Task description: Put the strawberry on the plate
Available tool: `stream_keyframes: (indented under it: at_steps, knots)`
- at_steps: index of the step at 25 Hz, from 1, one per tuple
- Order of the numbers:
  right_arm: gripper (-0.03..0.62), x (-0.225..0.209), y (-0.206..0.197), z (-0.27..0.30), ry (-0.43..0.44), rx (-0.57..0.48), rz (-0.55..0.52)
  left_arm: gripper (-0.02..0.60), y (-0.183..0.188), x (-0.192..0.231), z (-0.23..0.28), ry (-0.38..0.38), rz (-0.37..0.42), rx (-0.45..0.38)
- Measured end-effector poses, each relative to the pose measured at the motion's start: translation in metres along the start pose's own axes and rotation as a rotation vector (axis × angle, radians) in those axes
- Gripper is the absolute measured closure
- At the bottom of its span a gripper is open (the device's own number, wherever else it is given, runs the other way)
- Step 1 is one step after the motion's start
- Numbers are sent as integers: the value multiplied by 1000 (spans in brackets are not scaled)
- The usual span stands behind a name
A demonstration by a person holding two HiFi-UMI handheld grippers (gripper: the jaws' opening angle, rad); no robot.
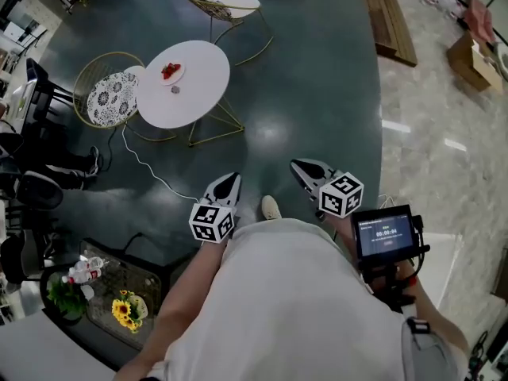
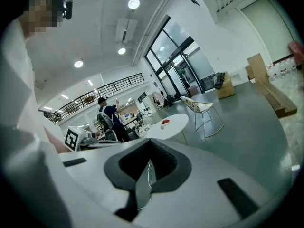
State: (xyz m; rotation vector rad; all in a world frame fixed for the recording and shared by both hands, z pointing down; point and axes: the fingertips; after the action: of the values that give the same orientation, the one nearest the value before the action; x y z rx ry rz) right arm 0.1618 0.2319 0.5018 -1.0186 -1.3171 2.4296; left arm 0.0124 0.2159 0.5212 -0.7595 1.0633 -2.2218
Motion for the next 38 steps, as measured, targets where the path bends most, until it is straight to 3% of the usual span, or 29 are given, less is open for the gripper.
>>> stream_keyframes:
  at_steps: [9, 15, 28, 32, 38]
  knots:
    - [588, 1, 42, 40, 15, 15, -56, 575, 34, 36, 2, 12, -7, -32]
    - [588, -9, 53, 71, 45, 48, -63, 574, 38, 64, 6, 51, -55, -45]
    - [588, -22, 83, 151, 194, 147, -111, 575, 45, 118, 19, 174, -156, -36]
    - [588, -40, 104, 176, 230, 170, -123, 575, 65, 135, 43, 192, -172, -37]
    - [588, -104, 154, 225, 294, 211, -114, 575, 116, 172, 108, 234, -198, -16]
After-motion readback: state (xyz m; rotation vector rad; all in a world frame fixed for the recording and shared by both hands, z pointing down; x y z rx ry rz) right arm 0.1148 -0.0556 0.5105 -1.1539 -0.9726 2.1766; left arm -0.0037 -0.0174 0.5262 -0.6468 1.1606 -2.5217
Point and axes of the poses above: the fingertips, and each gripper's own axes: z forward along the fingers, x to its left, y out of its top, and after that the axes turned 8 degrees about x, right-handed
